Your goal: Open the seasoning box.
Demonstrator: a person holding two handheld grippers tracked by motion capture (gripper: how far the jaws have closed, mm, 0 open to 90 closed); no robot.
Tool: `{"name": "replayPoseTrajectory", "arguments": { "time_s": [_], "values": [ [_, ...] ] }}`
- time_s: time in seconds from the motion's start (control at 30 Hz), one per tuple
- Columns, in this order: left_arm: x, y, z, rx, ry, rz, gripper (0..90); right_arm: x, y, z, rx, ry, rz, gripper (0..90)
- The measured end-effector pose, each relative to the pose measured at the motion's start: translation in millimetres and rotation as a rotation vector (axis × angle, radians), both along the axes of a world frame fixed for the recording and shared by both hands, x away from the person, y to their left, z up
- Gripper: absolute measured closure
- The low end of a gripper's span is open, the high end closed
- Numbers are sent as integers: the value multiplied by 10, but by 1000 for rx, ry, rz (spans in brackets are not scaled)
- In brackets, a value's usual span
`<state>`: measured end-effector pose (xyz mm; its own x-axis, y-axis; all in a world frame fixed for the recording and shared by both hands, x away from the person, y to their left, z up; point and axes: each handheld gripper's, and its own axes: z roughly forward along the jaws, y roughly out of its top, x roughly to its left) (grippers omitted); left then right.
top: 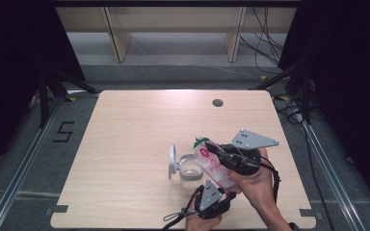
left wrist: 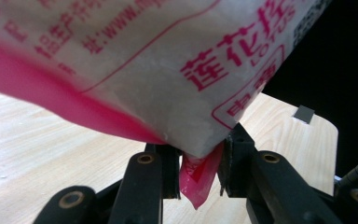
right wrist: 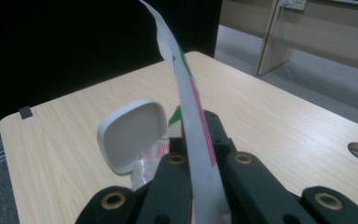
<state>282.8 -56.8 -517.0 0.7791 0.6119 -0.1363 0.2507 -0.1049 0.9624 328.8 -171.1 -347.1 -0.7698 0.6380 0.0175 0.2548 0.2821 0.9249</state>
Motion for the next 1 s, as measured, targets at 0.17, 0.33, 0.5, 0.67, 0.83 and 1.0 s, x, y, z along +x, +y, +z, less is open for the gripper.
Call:
{"name": "replayPoseTrajectory", "arguments": {
  "time_s": [0.17, 0.33, 0.5, 0.67, 0.83, 1.0],
  "values": [
    [-2, -6, 7, 8, -4, -5, 728, -8, 55, -28, 3, -13, -7, 900],
    [23, -16, 6, 9, -2, 0, 729, -31, 74, -42, -9, -15, -36, 900],
    [30, -41, 13, 8, -7, 0, 731, 0, 101, -58, -28, -60, -34, 900],
    [41, -54, 13, 6, -12, 9, 731, 58, 126, -55, -55, -66, -36, 900],
    [72, -56, 24, 2, -23, 14, 732, 71, 168, -45, -46, -47, -55, 900],
    [74, -55, 35, -8, -37, 18, 733, 85, 235, -31, -84, -65, -38, 900]
  ]
}}
